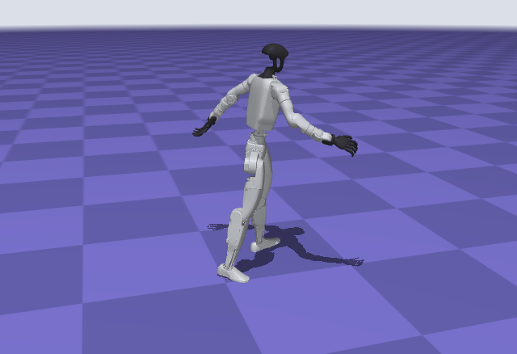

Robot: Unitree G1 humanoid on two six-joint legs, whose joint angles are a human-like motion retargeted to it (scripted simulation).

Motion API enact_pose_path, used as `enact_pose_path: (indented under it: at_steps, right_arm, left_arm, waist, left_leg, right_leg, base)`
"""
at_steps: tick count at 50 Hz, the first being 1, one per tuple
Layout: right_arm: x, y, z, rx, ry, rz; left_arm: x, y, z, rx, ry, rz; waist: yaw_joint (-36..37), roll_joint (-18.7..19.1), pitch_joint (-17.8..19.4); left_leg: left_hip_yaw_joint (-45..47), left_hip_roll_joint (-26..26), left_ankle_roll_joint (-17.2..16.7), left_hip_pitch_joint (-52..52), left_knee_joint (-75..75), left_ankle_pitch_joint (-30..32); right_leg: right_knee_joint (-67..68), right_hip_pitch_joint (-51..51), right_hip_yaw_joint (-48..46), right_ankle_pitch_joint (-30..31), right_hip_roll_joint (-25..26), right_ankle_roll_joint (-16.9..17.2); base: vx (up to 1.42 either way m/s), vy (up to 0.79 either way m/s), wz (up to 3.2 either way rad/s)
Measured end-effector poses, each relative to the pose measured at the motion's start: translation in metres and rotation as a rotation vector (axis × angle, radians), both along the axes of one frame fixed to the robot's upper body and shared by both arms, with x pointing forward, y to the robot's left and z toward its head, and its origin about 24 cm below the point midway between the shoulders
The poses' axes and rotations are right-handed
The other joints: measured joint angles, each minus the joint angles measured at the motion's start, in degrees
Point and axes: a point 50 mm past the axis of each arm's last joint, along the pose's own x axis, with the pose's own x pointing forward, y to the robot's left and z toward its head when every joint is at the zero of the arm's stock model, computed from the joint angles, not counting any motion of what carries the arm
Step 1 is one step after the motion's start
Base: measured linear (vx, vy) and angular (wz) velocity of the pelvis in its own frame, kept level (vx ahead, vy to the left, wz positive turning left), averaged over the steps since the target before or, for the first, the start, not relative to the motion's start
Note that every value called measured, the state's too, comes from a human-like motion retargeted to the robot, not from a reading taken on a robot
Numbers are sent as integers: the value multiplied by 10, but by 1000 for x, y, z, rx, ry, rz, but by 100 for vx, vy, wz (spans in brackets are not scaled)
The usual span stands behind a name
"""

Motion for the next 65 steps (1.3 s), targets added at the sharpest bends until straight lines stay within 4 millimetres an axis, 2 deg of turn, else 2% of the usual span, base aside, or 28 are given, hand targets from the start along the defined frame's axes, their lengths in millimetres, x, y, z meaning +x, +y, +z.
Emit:
enact_pose_path:
  at_steps: [3, 5, 7, 9, 12, 14, 16, 18, 20, 23, 26, 28, 30, 33, 35, 37, 38, 40, 43, 45, 47, 50, 53, 55, 58, 60, 62, 65]
  right_arm:
    - [-16, 22, -29, 40, 92, 119]
    - [-31, 37, -52, 64, 175, 178]
    - [-50, 52, -76, 87, 270, 220]
    - [-72, 68, -101, 110, 373, 241]
    - [-111, 91, -138, 157, 543, 242]
    - [-140, 107, -160, 194, 661, 236]
    - [-170, 121, -178, 237, 779, 232]
    - [-201, 133, -191, 279, 898, 231]
    - [-231, 142, -199, 322, 1009, 233]
    - [-269, 153, -206, 387, 1159, 245]
    - [-299, 166, -210, 454, 1292, 280]
    - [-314, 176, -212, 507, 1367, 311]
    - [-329, 188, -214, 561, 1428, 332]
    - [-334, 196, -218, 592, 1478, 357]
    - [-349, 203, -217, 577, 1522, 371]
    - [-324, 186, -221, 473, 1501, 392]
    - [-326, 183, -221, 420, 1512, 398]
    - [-295, 155, -221, 260, 1478, 397]
    - [-254, 116, -214, 15, 1440, 367]
    - [-229, 94, -206, -119, 1410, 338]
    - [-203, 77, -196, -209, 1369, 306]
    - [-164, 56, -179, -286, 1277, 256]
    - [-123, 40, -158, -308, 1143, 196]
    - [-95, 30, -140, -305, 1037, 151]
    - [-54, 21, -109, -273, 852, 76]
    - [-28, 19, -88, -238, 706, 31]
    - [-4, 22, -68, -196, 544, 3]
    - [23, 33, -43, -131, 312, 13]
  left_arm:
    - [29, -7, -17, -32, -50, -77]
    - [63, -11, -30, -47, -124, -162]
    - [111, -15, -40, -52, -235, -280]
    - [171, -19, -43, -42, -368, -430]
    - [271, -31, -27, 15, -584, -685]
    - [337, -42, -1, 78, -724, -872]
    - [396, -55, 35, 160, -851, -1049]
    - [441, -69, 75, 248, -964, -1188]
    - [477, -82, 117, 335, -1072, -1282]
    - [513, -98, 178, 428, -1246, -1321]
    - [532, -110, 227, 457, -1421, -1287]
    - [538, -118, 247, 425, -1535, -1226]
    - [539, -126, 251, 359, -1620, -1169]
    - [534, -136, 234, 218, -1692, -1094]
    - [516, -142, 191, 83, -1654, -1059]
    - [500, -141, 162, -9, -1605, -1032]
    - [480, -139, 133, -73, -1538, -1013]
    - [452, -131, 96, -147, -1422, -978]
    - [385, -106, 33, -193, -1158, -904]
    - [333, -83, 2, -163, -954, -869]
    - [281, -56, -17, -95, -749, -852]
    - [210, -19, -24, 9, -472, -820]
    - [143, 5, -20, 60, -265, -709]
    - [101, 13, -15, 66, -153, -599]
    - [47, 11, -7, 48, -19, -438]
    - [22, 7, -3, 31, 44, -360]
    - [8, 2, -2, 10, 72, -321]
    - [6, -2, -3, -22, 63, -316]
  waist:
    - [-14, -28, 4]
    - [-27, -34, 10]
    - [-40, -29, 16]
    - [-57, -20, 24]
    - [-92, -14, 43]
    - [-122, -13, 58]
    - [-155, -13, 73]
    - [-190, -11, 86]
    - [-228, -13, 101]
    - [-284, -19, 127]
    - [-327, -14, 154]
    - [-342, -4, 167]
    - [-345, 16, 173]
    - [-330, 56, 173]
    - [-312, 90, 157]
    - [-299, 116, 150]
    - [-288, 131, 138]
    - [-274, 151, 128]
    - [-248, 168, 107]
    - [-226, 171, 92]
    - [-198, 167, 79]
    - [-153, 155, 67]
    - [-114, 140, 62]
    - [-93, 129, 62]
    - [-68, 109, 63]
    - [-53, 92, 62]
    - [-39, 72, 58]
    - [-21, 38, 49]
  left_leg:
    - [-21, -13, 5, 14, 11, -18]
    - [-40, -17, 9, 25, 21, -34]
    - [-61, -6, 12, 34, 32, -49]
    - [-85, 3, 17, 41, 41, -62]
    - [-123, 2, 24, 46, 51, -77]
    - [-150, -6, 25, 48, 55, -83]
    - [-176, -15, 23, 52, 58, -87]
    - [-203, -25, 19, 56, 59, -91]
    - [-232, -38, 16, 61, 60, -93]
    - [-283, -64, 13, 72, 60, -98]
    - [-334, -78, 10, 88, 56, -105]
    - [-367, -84, 10, 96, 53, -110]
    - [-397, -79, 6, 102, 50, -114]
    - [-435, -77, 3, 102, 43, -115]
    - [-450, -73, 2, 107, 40, -113]
    - [-449, -75, 1, 92, 35, -102]
    - [-439, -72, -1, 91, 34, -99]
    - [-413, -74, -2, 74, 31, -86]
    - [-352, -72, -4, 54, 24, -71]
    - [-315, -71, -3, 42, 17, -63]
    - [-289, -70, -1, 31, 8, -56]
    - [-263, -69, 4, 14, 0, -47]
    - [-233, -66, 4, -4, 0, -40]
    - [-203, -61, 1, -13, 0, -35]
    - [-141, -50, -5, -23, 0, -29]
    - [-95, -41, -7, -28, 0, -26]
    - [-49, -30, -7, -29, 0, -23]
    - [8, -13, -6, -29, 0, -14]
  right_leg:
    - [31, 17, -15, 11, -21, 0]
    - [74, 22, -33, 20, -33, -9]
    - [145, 7, -43, 22, -32, -29]
    - [227, -26, -29, 9, -26, -41]
    - [313, -87, 22, -19, -7, -39]
    - [325, -117, 44, -25, 4, -38]
    - [307, -138, 50, -25, 8, -45]
    - [265, -150, 53, -20, 9, -55]
    - [204, -157, 63, -4, 9, -61]
    - [91, -152, 108, 34, 5, -50]
    - [1, -140, 173, 34, 4, -23]
    - [-27, -134, 209, 23, 2, -5]
    - [-30, -126, 221, 28, 7, 0]
    - [-28, -111, 180, 58, 2, 0]
    - [-15, -98, 146, 51, -2, 0]
    - [-24, -94, 117, 46, -10, 0]
    - [-14, -92, 107, 34, -10, 0]
    - [-18, -87, 78, 26, -19, 0]
    - [-14, -79, 38, 10, -27, 0]
    - [-12, -72, 15, 0, -30, 0]
    - [-11, -63, -4, -8, -32, 0]
    - [-8, -47, -29, -21, -35, 0]
    - [-2, -30, -50, -32, -40, 0]
    - [3, -20, -62, -39, -42, 0]
    - [7, -7, -76, -47, -41, 0]
    - [7, -1, -82, -50, -38, 0]
    - [4, 3, -87, -52, -32, 0]
    - [0, 5, -92, -51, -21, 0]
  base:
    - [34, 36, 57]
    - [33, 35, 73]
    - [28, 26, 72]
    - [25, 21, 83]
    - [21, 14, 106]
    - [19, 8, 122]
    - [19, 5, 128]
    - [20, 1, 132]
    - [22, -3, 146]
    - [27, -8, 166]
    - [31, -13, 161]
    - [32, -18, 140]
    - [32, -27, 123]
    - [31, -30, 111]
    - [30, -26, 111]
    - [27, -24, 117]
    - [27, -22, 115]
    - [24, -19, 124]
    - [22, -16, 115]
    - [21, -15, 96]
    - [20, -13, 82]
    - [20, -10, 71]
    - [20, -5, 60]
    - [21, -1, 47]
    - [22, 1, 31]
    - [23, 3, 16]
    - [24, 5, 6]
    - [27, 9, 0]
